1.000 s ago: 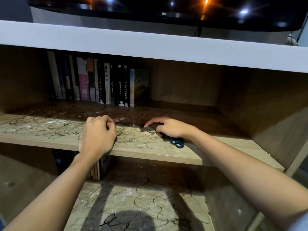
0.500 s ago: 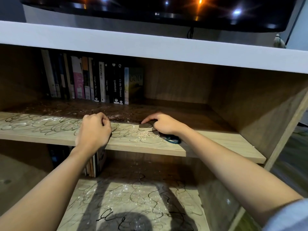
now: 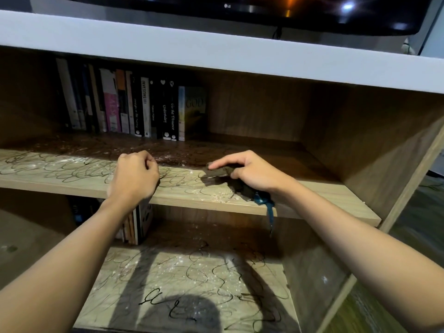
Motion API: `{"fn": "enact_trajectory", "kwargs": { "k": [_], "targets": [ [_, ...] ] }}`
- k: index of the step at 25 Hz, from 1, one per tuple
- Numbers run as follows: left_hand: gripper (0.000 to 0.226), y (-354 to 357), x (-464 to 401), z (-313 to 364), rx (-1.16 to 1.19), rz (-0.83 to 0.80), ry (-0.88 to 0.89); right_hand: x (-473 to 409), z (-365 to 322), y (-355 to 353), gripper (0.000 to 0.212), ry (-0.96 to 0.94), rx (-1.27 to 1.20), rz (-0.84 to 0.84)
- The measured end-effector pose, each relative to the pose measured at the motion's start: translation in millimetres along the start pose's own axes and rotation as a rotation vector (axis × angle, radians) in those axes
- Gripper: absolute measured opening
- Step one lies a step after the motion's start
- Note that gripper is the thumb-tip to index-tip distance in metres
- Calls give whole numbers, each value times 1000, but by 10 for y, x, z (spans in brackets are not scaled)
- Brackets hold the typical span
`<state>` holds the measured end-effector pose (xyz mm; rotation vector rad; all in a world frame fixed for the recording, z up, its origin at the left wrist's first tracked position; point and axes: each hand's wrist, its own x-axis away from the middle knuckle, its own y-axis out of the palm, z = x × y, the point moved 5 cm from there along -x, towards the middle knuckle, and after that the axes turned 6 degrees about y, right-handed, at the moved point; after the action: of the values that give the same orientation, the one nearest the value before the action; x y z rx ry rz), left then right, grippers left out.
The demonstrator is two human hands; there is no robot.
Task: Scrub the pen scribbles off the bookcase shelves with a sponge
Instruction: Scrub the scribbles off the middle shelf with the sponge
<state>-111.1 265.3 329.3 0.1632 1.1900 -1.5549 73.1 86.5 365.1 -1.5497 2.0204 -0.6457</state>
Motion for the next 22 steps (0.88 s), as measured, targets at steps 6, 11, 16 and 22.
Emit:
{"fn": "enact_trajectory", "kwargs": {
  "k": [6,11,16,22],
  "targets": [
    [25,-19,21,6,-8,9,15,13,-157,389,56,-131,185,-251],
    [27,-33,21,29,-13,14,-6,285,-87,-21,48,-44,22,-193],
    [27,-42,50,54,-24,-9,-15,290,174,-176,51,111,116,57],
    [26,-23,39,46,-26,-34,22,537,-28,102,46,-35,216,-92]
  ]
}}
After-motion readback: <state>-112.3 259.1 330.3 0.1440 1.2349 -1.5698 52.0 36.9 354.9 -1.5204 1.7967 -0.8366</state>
